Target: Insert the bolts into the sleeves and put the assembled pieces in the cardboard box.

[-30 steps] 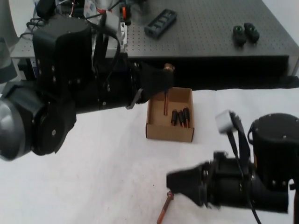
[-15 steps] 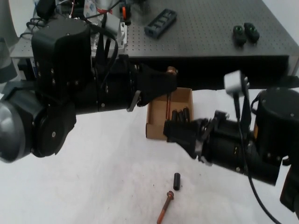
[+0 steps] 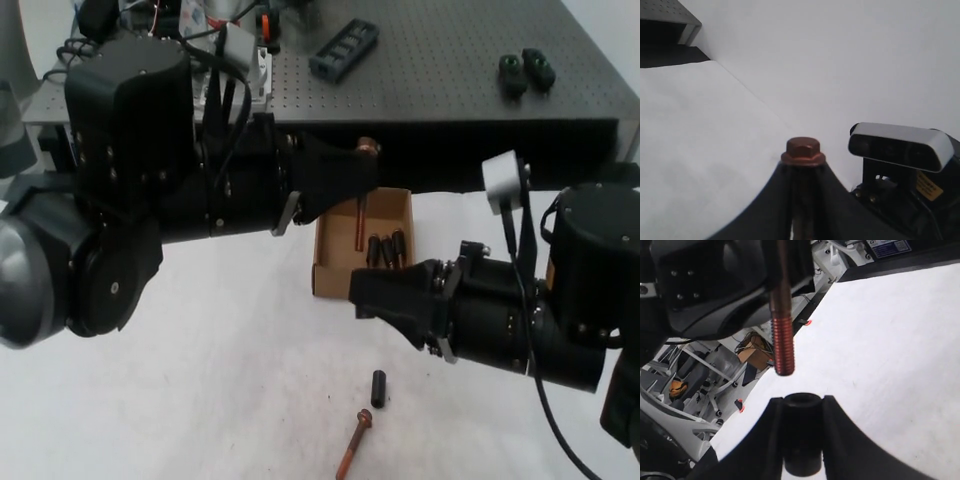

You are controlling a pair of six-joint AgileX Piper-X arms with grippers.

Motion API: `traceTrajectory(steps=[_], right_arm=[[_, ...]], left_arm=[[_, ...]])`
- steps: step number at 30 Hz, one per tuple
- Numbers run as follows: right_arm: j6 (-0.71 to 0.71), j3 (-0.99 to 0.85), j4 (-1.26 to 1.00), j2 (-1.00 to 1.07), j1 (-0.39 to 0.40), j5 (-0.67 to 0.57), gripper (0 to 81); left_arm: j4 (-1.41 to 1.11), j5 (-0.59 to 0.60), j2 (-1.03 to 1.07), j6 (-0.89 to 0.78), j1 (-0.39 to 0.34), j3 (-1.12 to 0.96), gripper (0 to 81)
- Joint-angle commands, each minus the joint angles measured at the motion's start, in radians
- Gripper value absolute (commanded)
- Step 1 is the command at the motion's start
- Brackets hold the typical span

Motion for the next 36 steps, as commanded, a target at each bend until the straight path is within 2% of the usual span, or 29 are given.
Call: traceTrajectory(steps=[1,14,31,36], right_arm=[[-0.007,-0.023,-0.016,0.017,0.011,-0.025,4.8],[-0.016,-0.059,-0.087,0.032,0.01,0.09,4.8],[-0.034,-0.059,-0.153,0.032,0.01,0.115,4.8],[-0.042,-0.059,-0.153,0.032,0.01,0.141,4.8]], left_arm=[[-0.031,0.015,-0.005,-0.008,-0.001,-0.004,0.0],[-0.03,0.015,-0.005,-0.008,-0.001,-0.004,0.0],[-0.029,-0.047,-0.005,0.022,-0.001,-0.004,0.0],[-0.029,-0.015,-0.005,0.039,-0.001,-0.004,0.0]])
